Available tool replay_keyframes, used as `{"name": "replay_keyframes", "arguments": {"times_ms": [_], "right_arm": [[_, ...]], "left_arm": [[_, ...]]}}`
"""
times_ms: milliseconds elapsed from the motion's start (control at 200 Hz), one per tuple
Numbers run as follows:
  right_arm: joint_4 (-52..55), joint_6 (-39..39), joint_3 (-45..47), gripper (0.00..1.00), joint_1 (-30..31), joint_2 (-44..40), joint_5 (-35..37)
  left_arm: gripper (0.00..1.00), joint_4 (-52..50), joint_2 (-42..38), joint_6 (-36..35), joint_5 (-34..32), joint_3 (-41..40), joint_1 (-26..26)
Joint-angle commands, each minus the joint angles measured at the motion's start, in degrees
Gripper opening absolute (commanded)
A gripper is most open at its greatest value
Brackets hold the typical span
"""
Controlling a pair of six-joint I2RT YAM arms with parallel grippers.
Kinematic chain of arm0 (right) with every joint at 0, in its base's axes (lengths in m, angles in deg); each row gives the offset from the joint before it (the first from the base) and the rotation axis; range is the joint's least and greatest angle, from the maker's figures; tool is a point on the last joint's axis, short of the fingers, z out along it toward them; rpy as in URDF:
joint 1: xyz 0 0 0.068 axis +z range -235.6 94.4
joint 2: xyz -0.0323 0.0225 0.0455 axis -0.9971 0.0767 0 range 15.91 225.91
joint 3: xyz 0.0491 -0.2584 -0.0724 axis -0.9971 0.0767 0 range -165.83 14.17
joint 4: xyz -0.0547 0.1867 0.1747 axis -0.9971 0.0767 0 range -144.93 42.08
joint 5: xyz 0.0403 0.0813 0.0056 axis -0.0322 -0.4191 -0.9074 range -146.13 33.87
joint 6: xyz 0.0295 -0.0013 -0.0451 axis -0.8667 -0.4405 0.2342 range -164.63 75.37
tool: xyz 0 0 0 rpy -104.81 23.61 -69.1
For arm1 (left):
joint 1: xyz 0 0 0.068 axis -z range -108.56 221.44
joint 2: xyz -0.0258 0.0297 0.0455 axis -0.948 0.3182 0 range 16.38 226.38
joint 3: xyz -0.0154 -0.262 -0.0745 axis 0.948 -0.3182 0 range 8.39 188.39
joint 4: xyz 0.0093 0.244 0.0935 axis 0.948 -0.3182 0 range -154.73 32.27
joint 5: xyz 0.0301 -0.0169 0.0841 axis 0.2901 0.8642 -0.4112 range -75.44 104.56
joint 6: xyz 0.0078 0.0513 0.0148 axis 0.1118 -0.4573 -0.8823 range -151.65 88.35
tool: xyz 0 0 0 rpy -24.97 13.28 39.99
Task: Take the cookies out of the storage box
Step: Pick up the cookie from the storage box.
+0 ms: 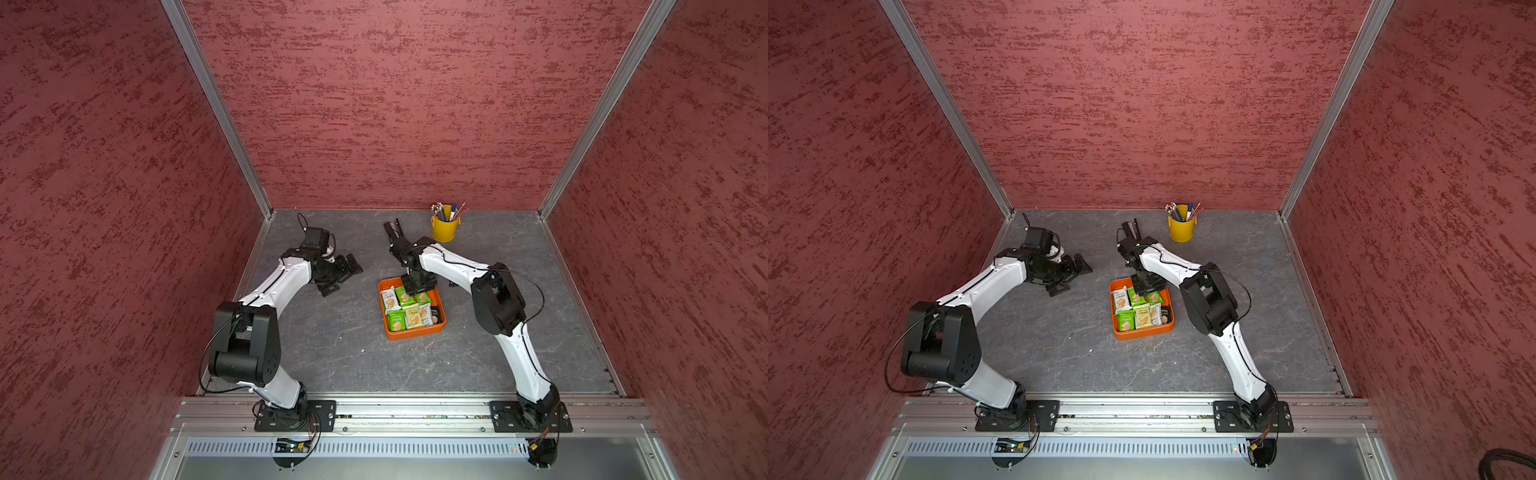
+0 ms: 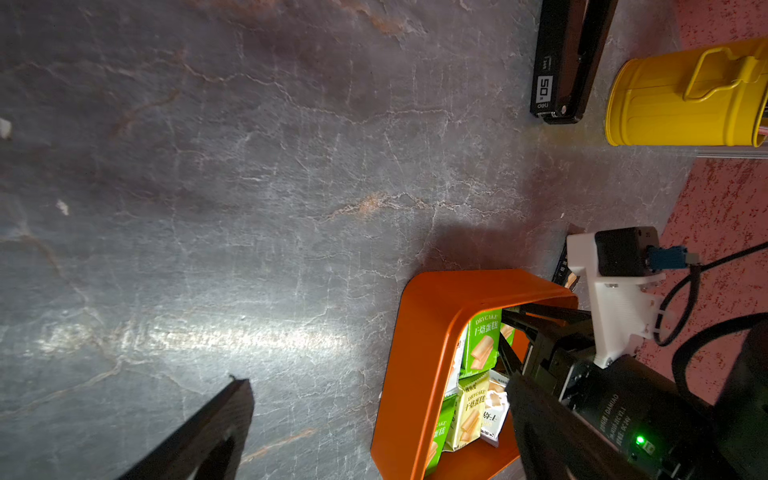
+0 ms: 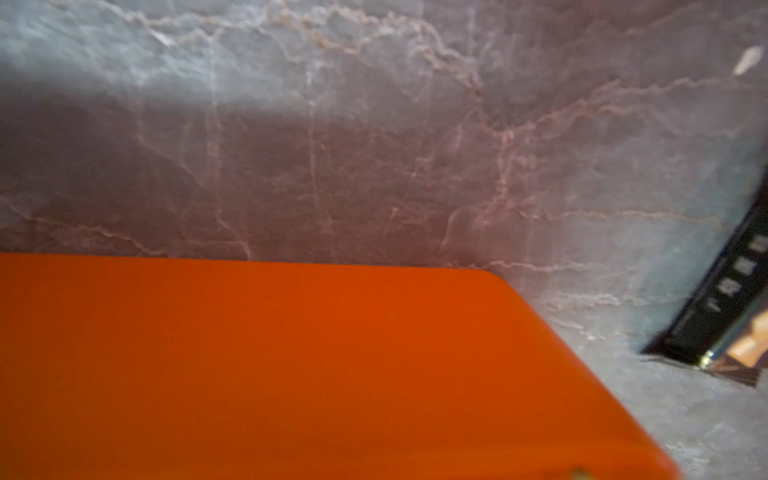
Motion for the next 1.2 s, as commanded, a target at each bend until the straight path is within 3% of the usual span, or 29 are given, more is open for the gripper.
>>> {"name": "replay_keyframes", "arguments": {"times_ms": [0, 902, 1192], "right_arm": [[-1.2, 0.9, 1.5, 0.39, -0.2, -0.3, 1.5], [-1.5, 0.2, 1.8, 0.37, -0.3, -12.1, -3.6], [2.0, 3.4, 0.5, 0.38, -4.5, -14.7, -3.1]], "left_arm": [[1.00, 0.5, -1.5, 0.6, 0.3, -0.8, -0.2], [1.00, -1.0, 5.1, -1.4, 1.2, 7.3, 2.3], [1.00, -4.9, 9.2, -2.3, -0.9, 14.0, 5.5]]}}
